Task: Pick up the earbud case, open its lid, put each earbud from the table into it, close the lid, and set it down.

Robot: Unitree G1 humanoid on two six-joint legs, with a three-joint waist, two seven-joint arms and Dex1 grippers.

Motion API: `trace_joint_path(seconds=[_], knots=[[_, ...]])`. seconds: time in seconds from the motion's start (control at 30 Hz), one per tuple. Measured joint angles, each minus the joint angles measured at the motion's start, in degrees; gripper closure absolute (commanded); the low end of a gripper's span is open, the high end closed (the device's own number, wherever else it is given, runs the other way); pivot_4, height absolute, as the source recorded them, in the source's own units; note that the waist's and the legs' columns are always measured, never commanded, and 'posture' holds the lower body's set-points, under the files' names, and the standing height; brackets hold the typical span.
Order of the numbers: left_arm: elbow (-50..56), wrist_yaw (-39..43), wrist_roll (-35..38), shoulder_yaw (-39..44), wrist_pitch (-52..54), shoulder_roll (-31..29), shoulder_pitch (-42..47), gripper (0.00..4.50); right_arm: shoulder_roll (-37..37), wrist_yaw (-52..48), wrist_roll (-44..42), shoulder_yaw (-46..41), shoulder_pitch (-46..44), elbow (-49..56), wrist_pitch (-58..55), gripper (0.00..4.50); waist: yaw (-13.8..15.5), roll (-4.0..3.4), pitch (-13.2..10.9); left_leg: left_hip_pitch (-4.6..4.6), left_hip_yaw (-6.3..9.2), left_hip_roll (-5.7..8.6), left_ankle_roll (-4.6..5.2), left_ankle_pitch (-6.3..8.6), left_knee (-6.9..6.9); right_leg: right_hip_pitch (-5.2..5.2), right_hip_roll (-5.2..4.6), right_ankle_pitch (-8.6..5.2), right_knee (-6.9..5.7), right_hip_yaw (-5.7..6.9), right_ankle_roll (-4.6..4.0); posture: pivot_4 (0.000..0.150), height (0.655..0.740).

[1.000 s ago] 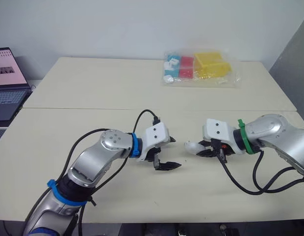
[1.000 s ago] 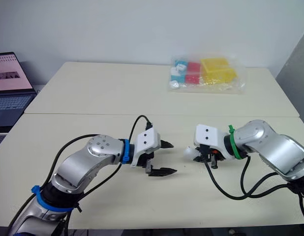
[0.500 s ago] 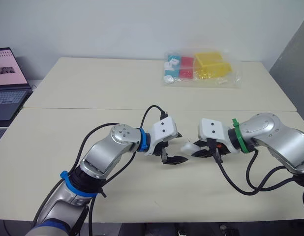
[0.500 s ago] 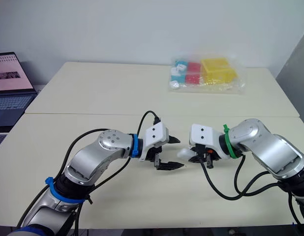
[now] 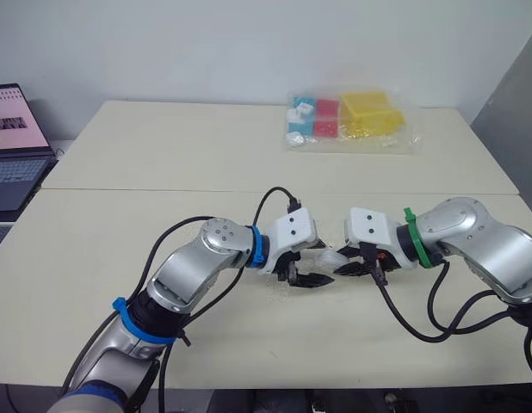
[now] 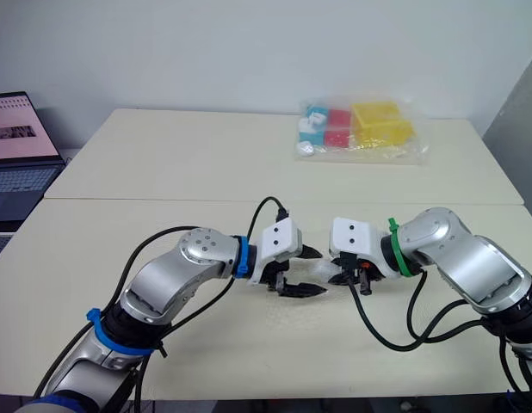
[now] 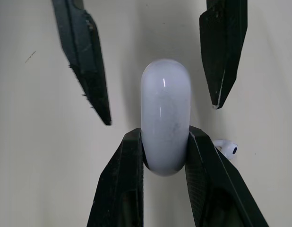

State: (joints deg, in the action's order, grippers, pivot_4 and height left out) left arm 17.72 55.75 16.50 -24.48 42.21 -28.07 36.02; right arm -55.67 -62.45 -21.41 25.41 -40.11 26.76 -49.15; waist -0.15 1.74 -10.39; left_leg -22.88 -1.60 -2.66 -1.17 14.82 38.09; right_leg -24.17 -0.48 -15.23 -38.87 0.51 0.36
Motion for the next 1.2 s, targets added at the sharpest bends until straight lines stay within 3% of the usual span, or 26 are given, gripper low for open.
trace_joint_path(seconds=[0.2,0.7,0.73,0.8,1.0,1.03,1.2], knots=[[-0.39,0.58,0.01,-0.23,-0.55,0.3,0.32,3.6,-0.02,-0.42,0.51,-0.14,-0.02,0.02,0.02,3.73,0.0,0.0,0.0,0.0,0.0,0.0,0.0,0.0,0.01,0.0,0.0,0.0,0.0,-0.01,0.0,0.15,0.74],[-0.21,1.32,-0.07,-0.42,-1.54,-0.46,-0.06,3.64,0.74,-2.56,1.77,-0.4,0.0,0.03,0.03,3.73,0.0,0.0,0.0,0.01,0.0,0.0,0.0,0.0,0.02,0.01,0.0,0.0,-0.02,0.0,0.0,0.15,0.74],[-0.19,1.33,0.05,-0.42,-1.55,-0.45,-0.15,3.64,0.74,-2.73,1.8,-0.41,0.01,0.03,0.06,3.01,0.0,0.0,0.0,0.01,0.0,0.0,0.0,0.0,0.02,0.01,0.0,0.0,-0.02,0.0,0.0,0.15,0.74],[-0.39,1.19,0.13,-0.42,-1.4,-0.56,-0.79,3.7,0.73,-3.01,1.78,-1.27,0.04,0.41,0.53,2.46,-0.01,0.0,0.0,0.02,-0.01,0.0,0.0,0.0,0.02,0.01,0.0,0.0,-0.04,-0.02,0.0,0.15,0.74],[-0.53,1.21,0.45,0.16,-1.44,-0.97,-2.32,3.7,-0.44,-4.11,1.98,-3.54,0.6,0.56,1.72,0.24,0.02,0.0,0.0,0.01,-0.01,0.01,0.0,0.0,0.05,0.02,-0.01,0.0,-0.04,-0.01,-0.01,0.15,0.74],[-0.54,1.24,0.76,0.55,-1.48,-1.02,-3.15,3.7,-1.51,-4.65,1.96,-4.37,0.9,0.49,2.02,0.03,0.02,0.0,0.0,0.02,-0.02,0.02,0.0,0.0,0.05,0.02,-0.02,0.0,-0.04,-0.01,-0.01,0.15,0.74],[-2.07,0.99,5.87,5.67,-1.38,2.19,-7.66,3.7,-5.52,-7.89,0.37,-11.86,3.09,-0.22,6.38,0.0,0.04,0.0,0.0,0.02,0.01,0.0,0.0,0.0,0.05,0.03,-0.03,0.04,-0.03,0.01,-0.07,0.15,0.74]])
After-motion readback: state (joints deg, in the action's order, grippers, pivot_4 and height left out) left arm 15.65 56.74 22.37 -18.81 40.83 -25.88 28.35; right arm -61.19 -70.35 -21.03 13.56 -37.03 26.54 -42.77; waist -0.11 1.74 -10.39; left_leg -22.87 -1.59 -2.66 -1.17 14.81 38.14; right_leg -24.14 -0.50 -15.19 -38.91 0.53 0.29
